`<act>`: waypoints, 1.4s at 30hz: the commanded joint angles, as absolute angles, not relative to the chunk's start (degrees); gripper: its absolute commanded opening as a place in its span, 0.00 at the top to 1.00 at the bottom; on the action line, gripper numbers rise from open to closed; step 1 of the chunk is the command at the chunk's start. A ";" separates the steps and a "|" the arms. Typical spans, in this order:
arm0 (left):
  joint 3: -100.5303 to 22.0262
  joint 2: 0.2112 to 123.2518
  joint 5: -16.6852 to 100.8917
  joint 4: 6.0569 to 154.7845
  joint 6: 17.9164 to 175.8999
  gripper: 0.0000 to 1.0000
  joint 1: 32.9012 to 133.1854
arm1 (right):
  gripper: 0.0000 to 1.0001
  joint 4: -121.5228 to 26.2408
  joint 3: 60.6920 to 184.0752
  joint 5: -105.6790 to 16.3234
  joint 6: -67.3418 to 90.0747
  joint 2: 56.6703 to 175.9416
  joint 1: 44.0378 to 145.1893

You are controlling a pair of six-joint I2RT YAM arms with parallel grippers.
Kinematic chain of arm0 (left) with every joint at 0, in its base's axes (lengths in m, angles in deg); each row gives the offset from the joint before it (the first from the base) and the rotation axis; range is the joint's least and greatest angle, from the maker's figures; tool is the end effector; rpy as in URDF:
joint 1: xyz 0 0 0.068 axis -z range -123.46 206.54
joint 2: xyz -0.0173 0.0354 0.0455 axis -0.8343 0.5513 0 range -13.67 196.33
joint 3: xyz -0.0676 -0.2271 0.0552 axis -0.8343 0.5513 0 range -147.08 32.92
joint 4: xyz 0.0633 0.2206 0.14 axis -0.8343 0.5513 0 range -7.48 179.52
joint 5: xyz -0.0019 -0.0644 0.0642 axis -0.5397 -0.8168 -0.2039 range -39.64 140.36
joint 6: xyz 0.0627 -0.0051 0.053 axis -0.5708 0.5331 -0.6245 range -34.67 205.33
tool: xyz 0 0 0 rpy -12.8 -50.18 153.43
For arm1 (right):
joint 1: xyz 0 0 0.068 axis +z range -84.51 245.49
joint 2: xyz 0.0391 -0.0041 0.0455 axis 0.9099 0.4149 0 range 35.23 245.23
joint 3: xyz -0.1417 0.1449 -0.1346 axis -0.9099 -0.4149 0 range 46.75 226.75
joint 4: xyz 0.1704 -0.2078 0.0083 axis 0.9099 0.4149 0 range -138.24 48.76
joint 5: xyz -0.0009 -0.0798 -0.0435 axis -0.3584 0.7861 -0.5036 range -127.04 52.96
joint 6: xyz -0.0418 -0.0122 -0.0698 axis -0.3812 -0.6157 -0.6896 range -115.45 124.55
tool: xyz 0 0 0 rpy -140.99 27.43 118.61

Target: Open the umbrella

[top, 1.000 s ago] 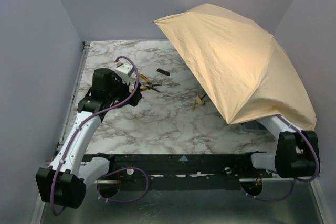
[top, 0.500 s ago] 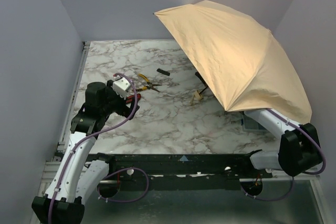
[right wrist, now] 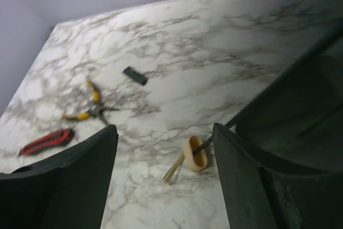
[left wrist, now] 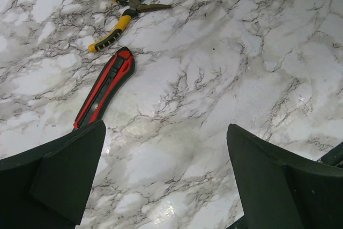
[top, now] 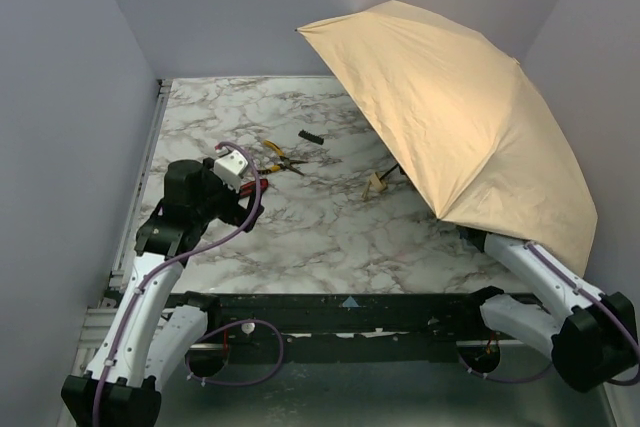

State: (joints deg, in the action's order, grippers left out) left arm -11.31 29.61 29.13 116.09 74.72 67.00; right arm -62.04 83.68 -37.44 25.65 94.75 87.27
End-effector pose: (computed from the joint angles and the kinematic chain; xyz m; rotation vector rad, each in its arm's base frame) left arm 0.2122 -0.0655 0.2618 0.5987 2.0358 -0.3941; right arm 0.2802 0.1125 0.2506 -0.0159 1.7565 0.5562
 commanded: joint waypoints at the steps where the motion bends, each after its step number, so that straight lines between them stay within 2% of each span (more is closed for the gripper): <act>1: -12.94 31.36 28.62 114.97 75.94 0.02 66.48 | 0.29 -59.64 83.28 -16.93 30.19 98.75 87.11; 3: -14.02 32.65 28.32 114.61 75.84 0.01 66.48 | 0.29 -59.20 85.34 -14.15 30.81 102.61 86.76; 7: -16.05 35.16 28.44 113.99 75.66 0.02 66.49 | 0.29 -72.14 83.27 -14.15 30.59 107.32 84.80; 13: -16.30 35.73 28.97 113.73 75.57 0.02 66.48 | 0.26 -75.95 88.77 -14.37 31.77 117.05 82.59; 19: -14.94 34.89 29.04 113.53 76.09 0.02 66.49 | 0.37 -79.76 94.48 -17.18 32.28 124.79 82.02; 21: -14.82 34.93 29.09 113.34 76.23 0.02 66.48 | 0.48 -79.88 96.37 -17.91 32.40 126.64 81.92; 23: -14.81 35.01 29.18 112.87 76.34 0.02 66.48 | 0.75 -79.30 98.03 -19.14 32.10 127.80 81.91; 24: -14.81 34.99 29.23 112.76 76.44 0.02 66.48 | 0.93 -78.67 98.55 -20.34 31.60 127.81 81.92; 25: -14.81 35.02 29.29 112.61 76.45 0.02 66.48 | 0.99 -77.66 98.93 -20.74 31.60 127.32 81.92; 29: -14.42 34.65 29.49 112.14 76.38 0.02 66.48 | 1.00 -72.68 97.00 -25.41 30.44 121.60 82.69; 34: -14.20 34.97 29.08 111.94 76.45 0.02 66.47 | 1.00 -74.02 89.90 -27.22 22.54 113.45 87.33; 42: -13.88 36.67 29.58 112.54 74.08 0.02 66.47 | 1.00 -73.22 91.27 -28.97 7.67 118.10 87.52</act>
State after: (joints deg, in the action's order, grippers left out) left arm -14.46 36.02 29.13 113.24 75.70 66.74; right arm -72.27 90.32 -27.91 17.98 116.37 87.77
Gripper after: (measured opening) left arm 0.981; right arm 0.068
